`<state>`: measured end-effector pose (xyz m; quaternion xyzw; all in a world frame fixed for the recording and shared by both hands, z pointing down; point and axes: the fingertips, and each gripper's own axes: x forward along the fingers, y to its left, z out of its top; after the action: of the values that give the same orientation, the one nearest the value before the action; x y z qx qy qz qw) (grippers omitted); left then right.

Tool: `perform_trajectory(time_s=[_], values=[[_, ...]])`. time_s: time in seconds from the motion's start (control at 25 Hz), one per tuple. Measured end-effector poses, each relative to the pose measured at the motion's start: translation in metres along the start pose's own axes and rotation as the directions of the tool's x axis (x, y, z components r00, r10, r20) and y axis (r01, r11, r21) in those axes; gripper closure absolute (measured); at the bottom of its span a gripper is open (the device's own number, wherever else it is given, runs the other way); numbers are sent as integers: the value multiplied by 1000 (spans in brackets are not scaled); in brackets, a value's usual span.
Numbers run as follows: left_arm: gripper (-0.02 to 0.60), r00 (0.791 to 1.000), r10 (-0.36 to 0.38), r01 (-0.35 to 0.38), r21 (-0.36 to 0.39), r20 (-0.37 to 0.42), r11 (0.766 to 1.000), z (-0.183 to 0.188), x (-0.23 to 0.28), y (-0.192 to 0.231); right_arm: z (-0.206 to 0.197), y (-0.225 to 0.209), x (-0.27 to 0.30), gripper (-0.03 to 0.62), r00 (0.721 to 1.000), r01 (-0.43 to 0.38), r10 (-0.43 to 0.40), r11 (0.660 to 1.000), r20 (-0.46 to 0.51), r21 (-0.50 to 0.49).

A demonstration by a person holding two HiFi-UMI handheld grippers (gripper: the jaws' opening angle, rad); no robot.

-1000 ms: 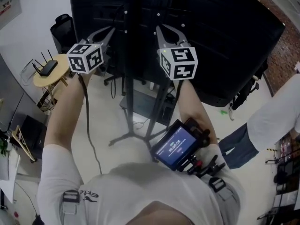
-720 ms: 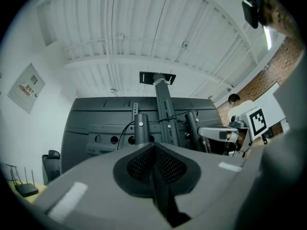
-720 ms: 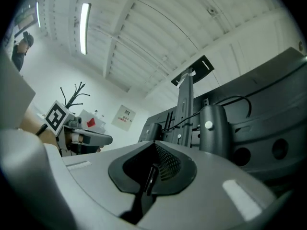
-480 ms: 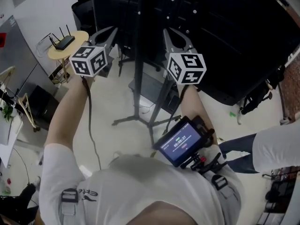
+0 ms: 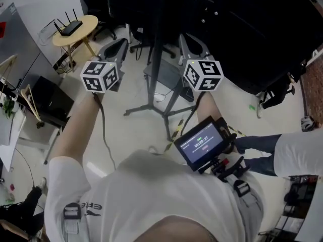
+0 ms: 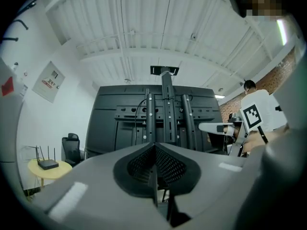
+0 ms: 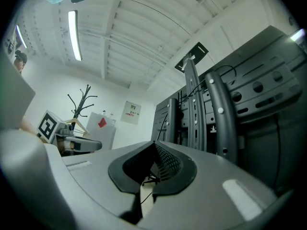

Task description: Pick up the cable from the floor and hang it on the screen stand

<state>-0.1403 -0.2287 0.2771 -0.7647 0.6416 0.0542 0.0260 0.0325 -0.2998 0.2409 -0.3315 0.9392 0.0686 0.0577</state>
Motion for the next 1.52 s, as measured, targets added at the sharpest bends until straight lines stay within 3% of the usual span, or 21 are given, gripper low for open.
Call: perform_trajectory(time_s=[0.56, 0.8, 1.16, 1.52], values=[[578, 998, -11, 5, -90, -63, 996, -69, -79, -8, -66, 66, -57, 580, 992, 30, -21, 997, -128, 66], [579, 994, 46, -58, -127, -95, 990, -102, -100, -16, -102, 71, -84, 580, 986, 34, -14, 992, -167, 122], [580, 985, 119, -128, -72, -123, 989, -144, -126, -73, -149, 60, -150, 580, 973, 18, 22, 985, -230, 173], [580, 975, 137, -148, -53, -173, 988, -190, -147, -102, -197, 79, -177, 580, 954, -2, 60, 981, -292, 195]])
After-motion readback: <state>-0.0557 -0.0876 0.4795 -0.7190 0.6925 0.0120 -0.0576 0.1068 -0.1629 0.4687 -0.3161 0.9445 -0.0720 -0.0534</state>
